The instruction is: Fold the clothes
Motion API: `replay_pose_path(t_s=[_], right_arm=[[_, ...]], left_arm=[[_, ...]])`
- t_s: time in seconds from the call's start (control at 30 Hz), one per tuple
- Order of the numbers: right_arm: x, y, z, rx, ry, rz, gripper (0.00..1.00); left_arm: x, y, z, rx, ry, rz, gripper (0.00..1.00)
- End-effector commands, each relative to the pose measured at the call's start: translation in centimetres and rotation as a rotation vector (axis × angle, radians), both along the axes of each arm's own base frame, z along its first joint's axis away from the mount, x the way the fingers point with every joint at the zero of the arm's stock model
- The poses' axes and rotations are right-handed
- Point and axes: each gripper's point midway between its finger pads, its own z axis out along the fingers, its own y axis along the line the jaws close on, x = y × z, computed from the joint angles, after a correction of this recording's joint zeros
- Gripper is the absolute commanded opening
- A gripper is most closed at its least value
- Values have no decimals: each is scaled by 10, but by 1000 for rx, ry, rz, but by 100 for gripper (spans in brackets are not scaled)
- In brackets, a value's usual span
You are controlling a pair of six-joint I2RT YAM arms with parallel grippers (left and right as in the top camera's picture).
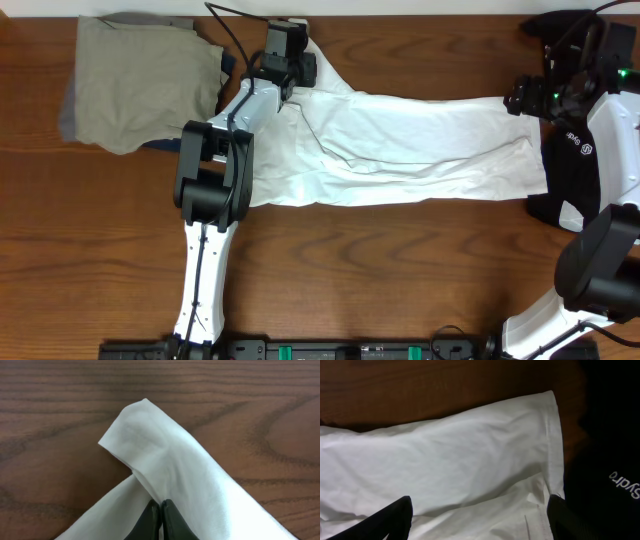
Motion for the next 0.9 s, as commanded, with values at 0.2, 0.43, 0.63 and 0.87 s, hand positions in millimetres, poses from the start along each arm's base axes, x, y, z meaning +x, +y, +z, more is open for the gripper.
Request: replay_pose_path(t_s=[0.2, 0.43, 0.63, 0.87], right_arm=[[4, 5, 4, -12, -15, 24, 84], [4, 5, 4, -9, -16, 26, 84], [0, 7, 2, 3, 2, 19, 84], [0, 3, -9, -13, 24, 9, 84]], left_arm=[[9, -1, 56, -26, -81, 0, 6], [-9, 4, 113, -26, -83, 0, 6], [-38, 11, 128, -2, 11, 1, 6], [-79, 25, 130, 47, 157, 14, 6]])
